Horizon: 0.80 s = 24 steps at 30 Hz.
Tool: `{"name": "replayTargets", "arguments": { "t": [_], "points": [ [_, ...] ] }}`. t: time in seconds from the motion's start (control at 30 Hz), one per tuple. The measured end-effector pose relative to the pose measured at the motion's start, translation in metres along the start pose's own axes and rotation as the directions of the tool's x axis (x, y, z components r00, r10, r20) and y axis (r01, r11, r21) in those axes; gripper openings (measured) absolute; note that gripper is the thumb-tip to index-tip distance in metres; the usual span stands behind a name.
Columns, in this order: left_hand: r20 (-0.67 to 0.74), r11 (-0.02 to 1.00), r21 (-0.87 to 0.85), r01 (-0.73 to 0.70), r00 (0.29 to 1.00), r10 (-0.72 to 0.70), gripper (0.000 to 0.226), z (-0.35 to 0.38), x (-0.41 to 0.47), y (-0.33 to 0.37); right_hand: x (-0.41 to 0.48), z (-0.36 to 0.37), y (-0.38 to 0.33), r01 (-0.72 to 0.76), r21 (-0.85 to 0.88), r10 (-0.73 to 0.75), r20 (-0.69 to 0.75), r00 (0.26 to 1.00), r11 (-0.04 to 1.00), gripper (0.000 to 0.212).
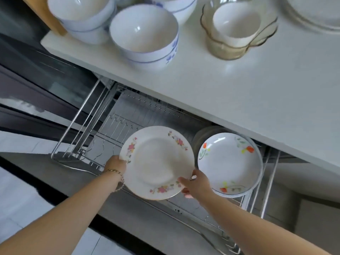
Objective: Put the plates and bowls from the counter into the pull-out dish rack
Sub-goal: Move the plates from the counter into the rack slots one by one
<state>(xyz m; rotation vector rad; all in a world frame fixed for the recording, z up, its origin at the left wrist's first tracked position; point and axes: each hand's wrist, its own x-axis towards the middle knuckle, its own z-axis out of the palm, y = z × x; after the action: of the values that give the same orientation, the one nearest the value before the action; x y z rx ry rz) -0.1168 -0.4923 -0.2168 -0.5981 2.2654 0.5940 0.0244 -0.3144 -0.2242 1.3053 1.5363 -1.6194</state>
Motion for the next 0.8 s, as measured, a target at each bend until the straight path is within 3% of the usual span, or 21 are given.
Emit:
{"name": "replayTargets", "arguments": {
  "t": [0.37, 0.43, 0.53, 0.63, 0.8],
  "points": [
    [0.167, 0.982, 0.148, -0.115, 0.982, 0.090, 0.051, 0.042, 0.127, 0.014, 0.125, 0.057, 0.014, -0.074, 0.133, 0.103, -0.228, 0.968, 0.988, 0.026],
    [0.152, 0.968, 0.185, -0.171, 0.978, 0.144, 0.053, 0.048, 0.134, 0.019, 0.130, 0.063, 0.012, -0.064, 0.167, 0.113, -0.308, 0.945, 0.984, 0.020],
    [0.098, 0.954, 0.184, -0.235, 0.970, 0.220, 0.052, 0.057, 0.148, 0.029, 0.140, 0.075, 0.007, -0.034, 0.119, 0.080, -0.405, 0.911, 0.992, 0.036],
    [0.038, 0.941, 0.199, -0.273, 0.962, 0.271, 0.047, 0.063, 0.160, 0.045, 0.144, 0.082, -0.001, 0.006, 0.103, 0.039, -0.430, 0.902, 0.995, 0.047],
    [0.015, 0.919, 0.258, -0.299, 0.952, 0.305, 0.047, 0.065, 0.164, 0.065, 0.144, 0.083, -0.013, -0.051, 0.083, 0.084, -0.458, 0.885, 0.995, 0.039]
  ]
}}
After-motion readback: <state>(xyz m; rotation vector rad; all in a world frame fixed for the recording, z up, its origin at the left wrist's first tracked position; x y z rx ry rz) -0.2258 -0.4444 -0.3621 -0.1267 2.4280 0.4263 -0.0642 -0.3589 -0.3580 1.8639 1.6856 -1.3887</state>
